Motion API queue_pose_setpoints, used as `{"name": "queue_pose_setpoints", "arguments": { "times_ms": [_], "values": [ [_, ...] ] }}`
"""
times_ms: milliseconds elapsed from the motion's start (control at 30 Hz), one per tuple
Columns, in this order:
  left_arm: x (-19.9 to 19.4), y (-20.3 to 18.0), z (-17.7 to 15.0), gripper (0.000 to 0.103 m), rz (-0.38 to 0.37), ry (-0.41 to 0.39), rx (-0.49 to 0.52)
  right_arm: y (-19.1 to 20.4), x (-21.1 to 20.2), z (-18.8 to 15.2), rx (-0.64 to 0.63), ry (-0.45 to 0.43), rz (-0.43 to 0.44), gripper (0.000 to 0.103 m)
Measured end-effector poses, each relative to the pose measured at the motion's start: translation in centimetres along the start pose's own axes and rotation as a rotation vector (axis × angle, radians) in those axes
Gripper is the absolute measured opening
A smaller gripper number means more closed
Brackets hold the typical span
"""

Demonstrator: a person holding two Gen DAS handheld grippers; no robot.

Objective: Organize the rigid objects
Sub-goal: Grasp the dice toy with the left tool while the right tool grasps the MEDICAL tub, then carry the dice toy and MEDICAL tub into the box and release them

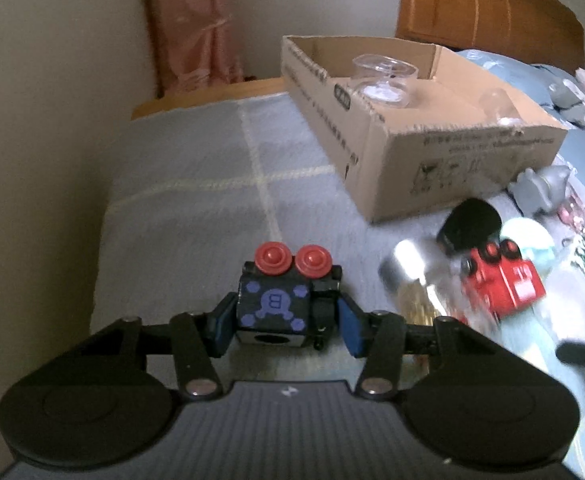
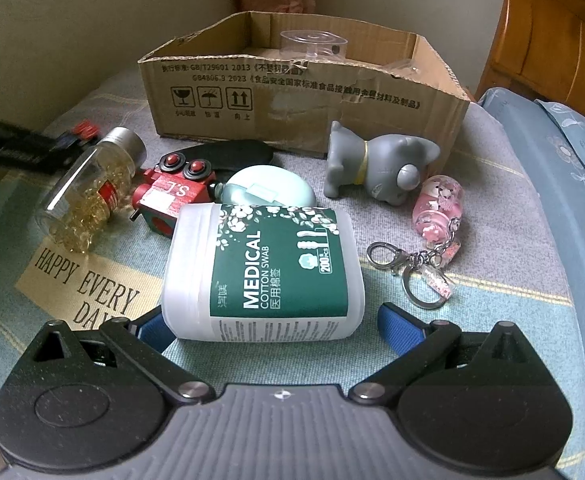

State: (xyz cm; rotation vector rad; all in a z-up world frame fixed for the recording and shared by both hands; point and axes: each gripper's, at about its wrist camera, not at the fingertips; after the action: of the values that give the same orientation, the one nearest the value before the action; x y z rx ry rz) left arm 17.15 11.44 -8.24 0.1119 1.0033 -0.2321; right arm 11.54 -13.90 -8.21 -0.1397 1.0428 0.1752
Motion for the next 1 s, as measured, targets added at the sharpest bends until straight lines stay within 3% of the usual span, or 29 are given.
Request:
{"name": "queue_pose_setpoints", "arguments": {
  "times_ms": [133,467,667,1000],
  "values": [
    [-0.9,0.1,-1.4,0.051,0.003,-0.005,-0.021,0.1,0.1,0.3,-0.002,0.015,0.001,0.103],
    [-0.2,0.0,-0.3,0.055,0.012,0.002,-0.003,0.7,-0.4,2.2,-0.049,0.035,0.007,0.102],
    [-0.4,-0.2,-0.3,0.050,0.011,0.014,-0.007,0.7,-0.2,2.7,-0.071,0.049,0.011,0.088],
    [-2.3,-0.8,-0.3,0.050,0.021,0.013,-0.013,-0.2,-1.9,2.5,-0.146,0.035,0.046,0.087]
  ]
}}
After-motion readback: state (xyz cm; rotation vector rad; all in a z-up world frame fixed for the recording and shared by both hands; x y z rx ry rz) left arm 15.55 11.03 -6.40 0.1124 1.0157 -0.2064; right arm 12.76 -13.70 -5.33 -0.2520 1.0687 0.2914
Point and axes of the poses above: each gripper's, at about its wrist camera, not at the fingertips, and x roughly the way its jaws point, y to its left, z to its top, and after that the axes turned 8 degrees about y, right-handed
